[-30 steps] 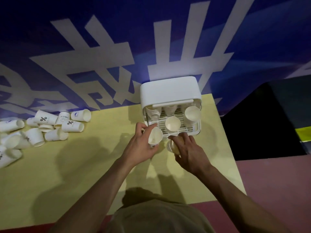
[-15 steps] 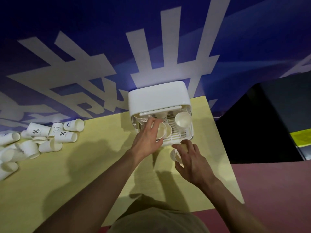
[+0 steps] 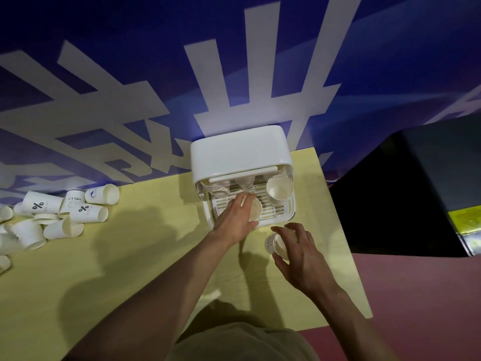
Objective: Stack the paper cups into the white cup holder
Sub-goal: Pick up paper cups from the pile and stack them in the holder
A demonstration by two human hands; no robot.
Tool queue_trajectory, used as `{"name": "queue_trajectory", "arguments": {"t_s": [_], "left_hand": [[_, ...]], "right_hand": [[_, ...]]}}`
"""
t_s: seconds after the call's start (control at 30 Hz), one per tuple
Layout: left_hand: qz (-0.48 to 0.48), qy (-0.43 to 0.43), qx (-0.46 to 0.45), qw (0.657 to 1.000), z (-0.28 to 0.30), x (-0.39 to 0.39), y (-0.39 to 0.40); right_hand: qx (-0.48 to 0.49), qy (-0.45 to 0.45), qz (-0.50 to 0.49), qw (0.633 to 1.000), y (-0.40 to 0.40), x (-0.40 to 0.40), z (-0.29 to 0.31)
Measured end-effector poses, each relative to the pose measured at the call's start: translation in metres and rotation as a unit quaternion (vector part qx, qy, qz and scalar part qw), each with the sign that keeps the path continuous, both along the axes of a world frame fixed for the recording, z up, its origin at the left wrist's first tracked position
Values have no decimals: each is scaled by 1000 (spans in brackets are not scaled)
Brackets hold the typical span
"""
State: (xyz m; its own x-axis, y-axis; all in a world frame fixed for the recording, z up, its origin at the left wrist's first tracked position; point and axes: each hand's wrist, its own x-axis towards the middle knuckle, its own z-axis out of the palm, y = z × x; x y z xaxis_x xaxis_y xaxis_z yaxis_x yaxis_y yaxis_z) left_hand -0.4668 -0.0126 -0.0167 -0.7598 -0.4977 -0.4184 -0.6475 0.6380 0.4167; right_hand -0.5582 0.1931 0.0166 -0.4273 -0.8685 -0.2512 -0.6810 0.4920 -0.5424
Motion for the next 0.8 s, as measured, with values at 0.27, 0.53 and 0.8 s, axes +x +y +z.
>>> {"name": "queue_trajectory", "arguments": {"t_s": [0.27,0.53,0.8], "left_hand": [[18,-23,42,999,-9,1,-3],[75,94,23,992,22,67,-5],[167,103,-1,981,41,161,21]], "right_hand": [[-31,14,0,999,-22,-15,15],[-101,61,82,990,-88,-12,35],[-44,118,155,980,-123,-7,-5]]}}
